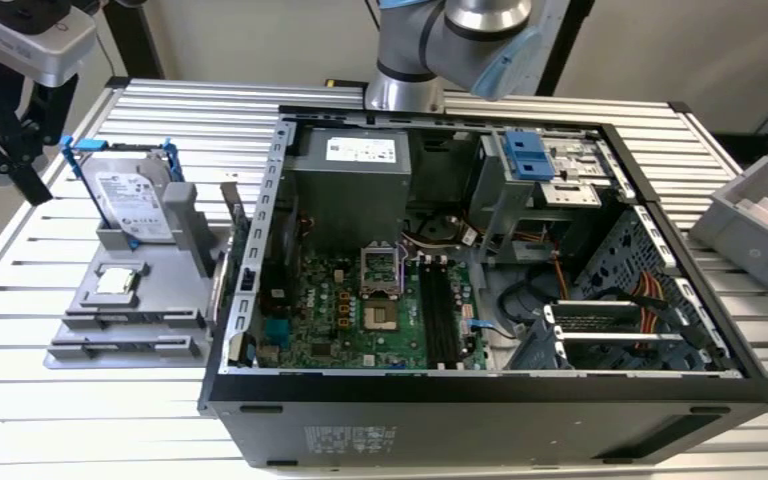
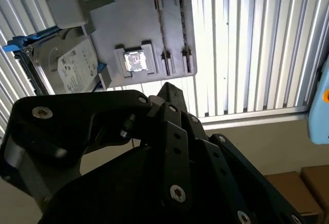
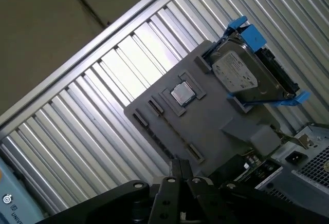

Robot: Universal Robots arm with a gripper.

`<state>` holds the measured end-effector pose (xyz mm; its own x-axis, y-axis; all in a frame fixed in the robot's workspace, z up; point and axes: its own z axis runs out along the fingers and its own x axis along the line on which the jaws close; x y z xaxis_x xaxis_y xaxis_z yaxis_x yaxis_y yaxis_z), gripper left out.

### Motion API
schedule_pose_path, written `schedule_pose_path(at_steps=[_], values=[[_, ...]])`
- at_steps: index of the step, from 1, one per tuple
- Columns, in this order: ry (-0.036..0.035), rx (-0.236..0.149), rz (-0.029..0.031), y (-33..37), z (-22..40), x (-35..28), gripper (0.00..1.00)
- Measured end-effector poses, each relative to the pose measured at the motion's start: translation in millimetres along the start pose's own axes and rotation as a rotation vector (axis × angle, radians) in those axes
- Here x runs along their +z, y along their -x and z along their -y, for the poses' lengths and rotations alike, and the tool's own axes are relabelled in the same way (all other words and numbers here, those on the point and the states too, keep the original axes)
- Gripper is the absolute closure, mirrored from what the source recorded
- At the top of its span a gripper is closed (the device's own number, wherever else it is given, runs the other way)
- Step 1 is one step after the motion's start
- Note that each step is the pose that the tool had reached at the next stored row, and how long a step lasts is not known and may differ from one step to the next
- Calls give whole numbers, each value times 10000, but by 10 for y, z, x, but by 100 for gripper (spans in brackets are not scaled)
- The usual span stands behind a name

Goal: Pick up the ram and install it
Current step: 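Pick up the ram and move it above insertion slot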

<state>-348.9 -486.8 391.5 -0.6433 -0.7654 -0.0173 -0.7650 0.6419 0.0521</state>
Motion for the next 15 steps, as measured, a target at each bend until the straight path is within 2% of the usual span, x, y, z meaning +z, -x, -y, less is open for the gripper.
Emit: schedule_pose_path(at_steps=[15], values=[[13,-730,-38,0,0,0,100]])
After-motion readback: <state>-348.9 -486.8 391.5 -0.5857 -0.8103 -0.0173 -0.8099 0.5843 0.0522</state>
